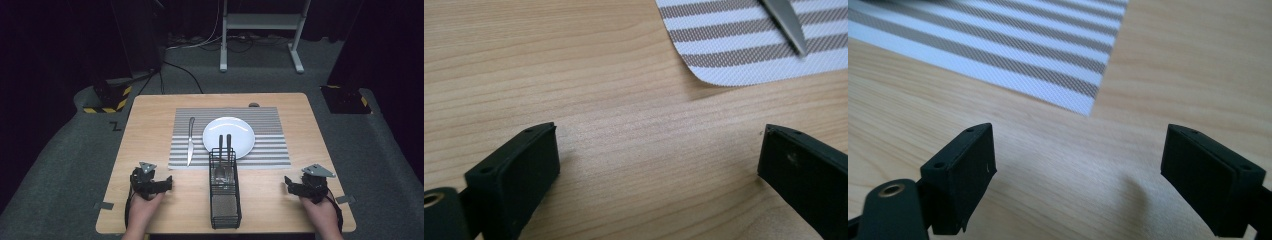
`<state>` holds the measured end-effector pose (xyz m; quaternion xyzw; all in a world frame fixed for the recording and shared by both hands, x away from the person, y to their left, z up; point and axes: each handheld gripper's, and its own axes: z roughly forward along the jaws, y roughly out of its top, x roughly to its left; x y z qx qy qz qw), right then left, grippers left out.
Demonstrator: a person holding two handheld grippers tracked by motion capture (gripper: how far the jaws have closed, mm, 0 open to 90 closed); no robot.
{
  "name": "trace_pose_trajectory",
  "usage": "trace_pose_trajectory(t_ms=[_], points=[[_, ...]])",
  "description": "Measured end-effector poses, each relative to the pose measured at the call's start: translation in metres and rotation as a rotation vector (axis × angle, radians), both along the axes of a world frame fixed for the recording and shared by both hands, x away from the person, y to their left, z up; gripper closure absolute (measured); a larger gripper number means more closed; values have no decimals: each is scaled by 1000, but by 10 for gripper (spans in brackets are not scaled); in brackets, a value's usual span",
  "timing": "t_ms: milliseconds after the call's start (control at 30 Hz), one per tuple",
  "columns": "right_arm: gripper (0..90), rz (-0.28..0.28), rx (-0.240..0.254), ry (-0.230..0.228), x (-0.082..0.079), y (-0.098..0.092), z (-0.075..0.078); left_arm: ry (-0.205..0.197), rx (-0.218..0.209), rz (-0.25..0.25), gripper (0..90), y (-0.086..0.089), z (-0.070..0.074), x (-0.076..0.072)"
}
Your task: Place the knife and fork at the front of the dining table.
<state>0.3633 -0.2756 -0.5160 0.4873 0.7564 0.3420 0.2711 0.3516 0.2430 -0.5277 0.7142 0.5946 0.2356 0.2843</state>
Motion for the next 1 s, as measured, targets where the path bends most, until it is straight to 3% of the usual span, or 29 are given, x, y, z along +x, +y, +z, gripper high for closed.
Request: trace_pose_trajectory(t_ms=[200,267,400,600,667,1000], points=[[128,39,86,-85,-9,13,20,1,-5,-9,0,0,0,1],[120,64,97,-127,-11,19,26,0,-5,-8,0,0,0,1],[116,95,97,-158,-11,32,37,-2,-5,-5,0,0,0,1],[114,112,163,-229,-12,51,55,-4,-5,-6,0,0,-1,1],[114,115,165,-251,-12,58,59,-6,-7,-4,2,0,-1,0],[121,146,230,-287,-6,92,69,-9,-6,-9,4,-1,-1,-1]])
